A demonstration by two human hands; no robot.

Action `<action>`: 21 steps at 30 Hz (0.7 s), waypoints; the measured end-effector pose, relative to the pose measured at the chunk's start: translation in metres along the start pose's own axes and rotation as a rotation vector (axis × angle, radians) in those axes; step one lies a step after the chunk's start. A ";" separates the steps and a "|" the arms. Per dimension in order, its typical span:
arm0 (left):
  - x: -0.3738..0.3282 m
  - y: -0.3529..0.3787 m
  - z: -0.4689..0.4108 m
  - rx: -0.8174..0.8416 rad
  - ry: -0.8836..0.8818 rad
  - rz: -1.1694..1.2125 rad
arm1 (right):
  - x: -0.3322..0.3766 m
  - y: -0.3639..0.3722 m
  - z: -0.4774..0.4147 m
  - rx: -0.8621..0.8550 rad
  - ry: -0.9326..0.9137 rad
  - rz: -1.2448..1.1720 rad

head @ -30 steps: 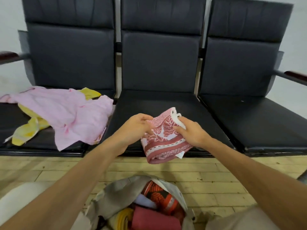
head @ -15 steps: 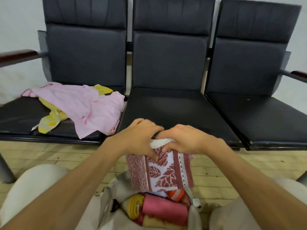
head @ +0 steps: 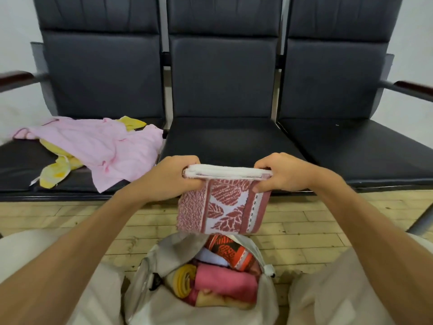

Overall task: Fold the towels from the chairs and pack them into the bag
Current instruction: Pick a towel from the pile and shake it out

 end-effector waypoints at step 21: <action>0.000 -0.017 0.001 -0.354 -0.138 0.807 | -0.008 -0.020 0.025 0.017 0.037 -1.186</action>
Point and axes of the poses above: each hand's wrist, its own z-axis away from the middle knuckle, its own y-axis out of the palm, x = y × z, the point moved 7 cm from there along -z, towards the middle knuckle, and after that the axes turned 14 degrees about y, right-handed, at the moved point
